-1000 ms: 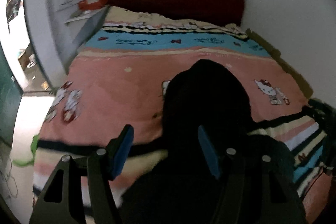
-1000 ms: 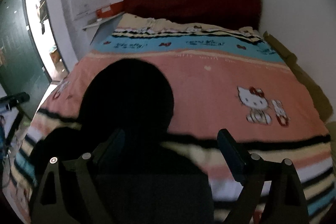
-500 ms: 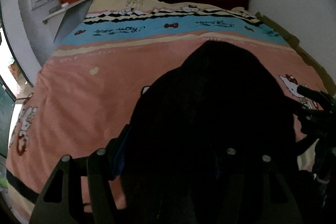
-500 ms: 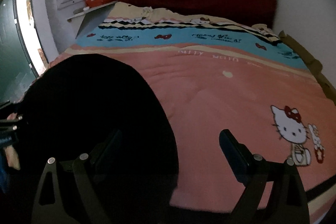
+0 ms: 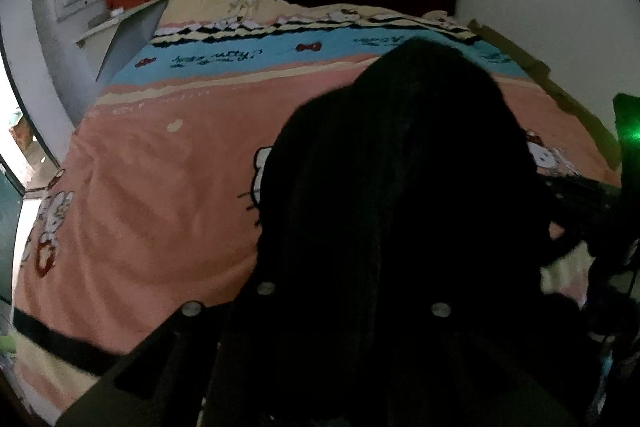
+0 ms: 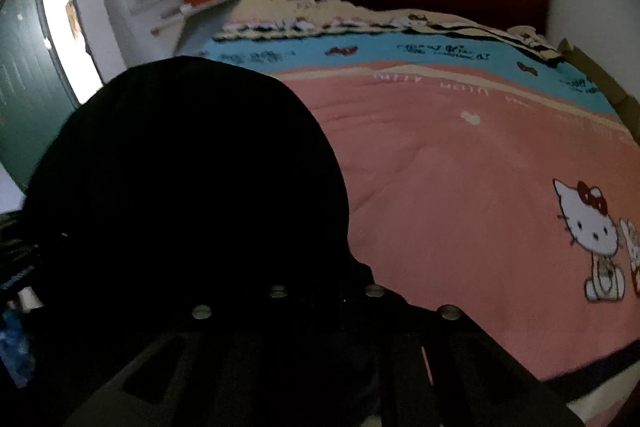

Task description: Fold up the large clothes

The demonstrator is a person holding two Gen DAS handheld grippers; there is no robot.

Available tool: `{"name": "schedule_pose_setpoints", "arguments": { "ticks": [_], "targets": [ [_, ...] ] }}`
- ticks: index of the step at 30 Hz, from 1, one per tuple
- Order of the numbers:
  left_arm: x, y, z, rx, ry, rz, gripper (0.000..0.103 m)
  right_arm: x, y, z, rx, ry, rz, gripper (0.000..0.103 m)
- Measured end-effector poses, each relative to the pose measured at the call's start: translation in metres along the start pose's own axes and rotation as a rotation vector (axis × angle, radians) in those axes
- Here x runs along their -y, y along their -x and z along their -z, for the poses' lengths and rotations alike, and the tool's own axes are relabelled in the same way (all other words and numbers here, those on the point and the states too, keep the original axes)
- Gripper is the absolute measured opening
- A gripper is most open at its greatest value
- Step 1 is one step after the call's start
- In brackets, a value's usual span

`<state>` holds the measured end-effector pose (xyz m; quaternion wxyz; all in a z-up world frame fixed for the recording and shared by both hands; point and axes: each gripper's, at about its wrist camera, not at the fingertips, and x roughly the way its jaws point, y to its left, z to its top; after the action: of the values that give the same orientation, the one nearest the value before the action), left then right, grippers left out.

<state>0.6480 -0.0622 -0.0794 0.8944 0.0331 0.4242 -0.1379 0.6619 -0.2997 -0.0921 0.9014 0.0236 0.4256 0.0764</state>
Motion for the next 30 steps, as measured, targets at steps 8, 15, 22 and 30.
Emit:
{"name": "schedule_pose_setpoints", "arguments": {
  "ticks": [8, 15, 22, 30],
  "targets": [
    [0.003, 0.118, 0.069, 0.064, 0.028, 0.123, 0.007, -0.008, 0.134, 0.059, 0.125, 0.015, -0.11, 0.006],
    [0.014, 0.212, 0.151, 0.156, -0.027, 0.203, 0.007, -0.02, 0.235, 0.134, 0.213, -0.003, -0.164, 0.006],
    [0.043, 0.252, 0.231, 0.204, -0.132, 0.235, 0.007, -0.025, 0.293, 0.221, 0.246, -0.012, -0.156, 0.006],
    [0.067, 0.219, 0.289, 0.145, -0.13, 0.171, 0.007, -0.035, 0.272, 0.299, 0.109, 0.044, -0.052, 0.007]
  ]
}}
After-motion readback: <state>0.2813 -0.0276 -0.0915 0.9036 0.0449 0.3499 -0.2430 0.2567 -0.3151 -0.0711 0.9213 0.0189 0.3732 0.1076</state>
